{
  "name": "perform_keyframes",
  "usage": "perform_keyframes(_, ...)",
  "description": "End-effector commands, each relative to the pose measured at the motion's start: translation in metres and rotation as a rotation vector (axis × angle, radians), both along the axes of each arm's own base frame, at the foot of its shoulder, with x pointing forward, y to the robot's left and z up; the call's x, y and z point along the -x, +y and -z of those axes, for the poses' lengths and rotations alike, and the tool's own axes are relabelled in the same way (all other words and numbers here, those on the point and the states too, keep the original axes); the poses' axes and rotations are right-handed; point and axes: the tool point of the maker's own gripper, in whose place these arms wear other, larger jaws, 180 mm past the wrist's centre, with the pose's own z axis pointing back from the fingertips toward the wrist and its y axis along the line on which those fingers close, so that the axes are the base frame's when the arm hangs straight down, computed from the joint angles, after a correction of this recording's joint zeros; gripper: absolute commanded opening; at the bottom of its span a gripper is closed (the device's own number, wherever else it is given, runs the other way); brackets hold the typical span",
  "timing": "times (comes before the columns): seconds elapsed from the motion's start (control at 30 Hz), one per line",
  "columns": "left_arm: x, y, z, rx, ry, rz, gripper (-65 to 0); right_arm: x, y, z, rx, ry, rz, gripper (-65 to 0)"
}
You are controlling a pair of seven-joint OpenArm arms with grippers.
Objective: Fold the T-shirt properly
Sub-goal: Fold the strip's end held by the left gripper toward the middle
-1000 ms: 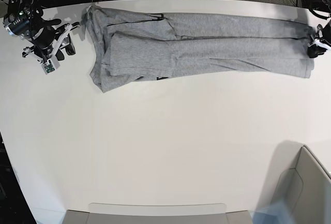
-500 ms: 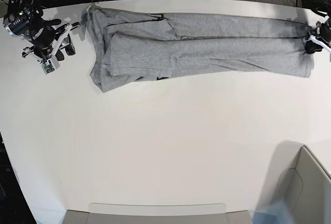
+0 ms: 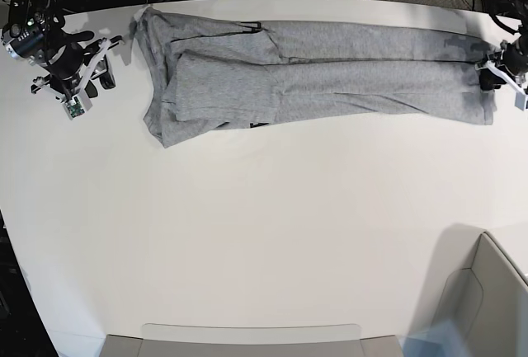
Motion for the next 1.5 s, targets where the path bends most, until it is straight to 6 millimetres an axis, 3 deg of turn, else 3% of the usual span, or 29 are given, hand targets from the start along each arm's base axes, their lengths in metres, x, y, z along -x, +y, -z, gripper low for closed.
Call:
perform_keyframes(0.0, 0.017, -0.003, 0.011, -0.008, 0.095, 0.039, -65.0, -0.006, 0.001, -0.01, 0.002, -0.037, -0.02, -43.0)
perform_keyframes(0.27, 0.008, 0.005, 0.002, -0.02, 0.043, 0.015, -65.0, -0.01, 0.001, -0.013, 0.001, -0.051, -0.019, -43.0)
perform_keyframes(0.5, 0.003, 0.058, -0.04, -0.064, -0.096, -0.169, -65.0, -0.011, 0.0, -0.014, 0.003, -0.055, -0.017, -43.0)
perform_keyframes(0.7, -0.014, 0.072, -0.085, -0.13, -0.221, -0.174, -65.0, -0.011, 0.001, -0.014, 0.003, -0.056, -0.019, -43.0)
perform_keyframes(0.87, -0.017, 0.055, -0.106, -0.162, -0.232, -0.134, -65.0, -0.011, 0.001, -0.014, 0.003, -0.056, -0.019, -43.0)
perform_keyframes(1.13, -0.025, -0.014, -0.135, -0.212, -0.26, -0.006, -65.0, -0.011, 0.001, -0.014, 0.002, -0.055, -0.02, -43.0)
perform_keyframes(1.37, -0.026, -0.074, -0.133, -0.181, -0.281, 0.082, -65.0, -0.011, 0.001, -0.014, 0.002, -0.055, -0.02, -43.0)
perform_keyframes(1.47, -0.027, -0.105, -0.119, -0.119, -0.267, 0.128, -65.0, -0.011, 0.001, -0.014, 0.002, -0.055, -0.02, -43.0)
